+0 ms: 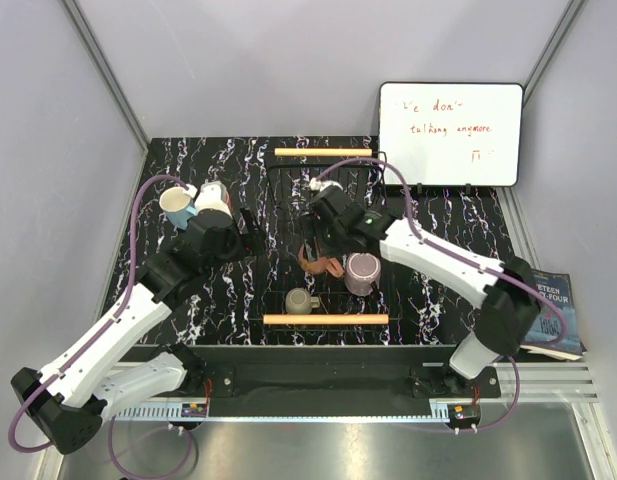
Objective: Unload the cups from the dish rack
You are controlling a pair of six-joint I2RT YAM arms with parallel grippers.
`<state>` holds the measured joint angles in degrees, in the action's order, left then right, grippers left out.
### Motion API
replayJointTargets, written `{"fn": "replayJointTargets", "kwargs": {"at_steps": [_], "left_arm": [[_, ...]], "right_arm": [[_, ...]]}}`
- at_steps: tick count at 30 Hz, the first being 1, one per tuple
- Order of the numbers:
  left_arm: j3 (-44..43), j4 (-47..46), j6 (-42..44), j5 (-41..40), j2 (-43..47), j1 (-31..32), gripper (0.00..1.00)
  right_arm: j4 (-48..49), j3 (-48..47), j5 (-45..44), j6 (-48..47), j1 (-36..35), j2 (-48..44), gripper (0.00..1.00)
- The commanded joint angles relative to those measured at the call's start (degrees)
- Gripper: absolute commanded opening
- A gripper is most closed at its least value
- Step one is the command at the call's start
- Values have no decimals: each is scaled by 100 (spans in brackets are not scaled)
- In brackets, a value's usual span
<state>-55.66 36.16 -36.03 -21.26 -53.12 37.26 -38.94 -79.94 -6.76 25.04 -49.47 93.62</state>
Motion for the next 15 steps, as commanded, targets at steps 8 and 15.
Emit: {"fn": "replayJointTargets", "kwargs": {"at_steps": [8, 15], "left_arm": [[64, -926, -79, 315, -84, 27, 91], [547, -2077, -132, 886, 320, 27, 93]], "right_arm": [[1061, -67, -336, 238, 375, -1161, 0], [3592, 1734, 2254, 1407, 1790, -2085, 0]]}}
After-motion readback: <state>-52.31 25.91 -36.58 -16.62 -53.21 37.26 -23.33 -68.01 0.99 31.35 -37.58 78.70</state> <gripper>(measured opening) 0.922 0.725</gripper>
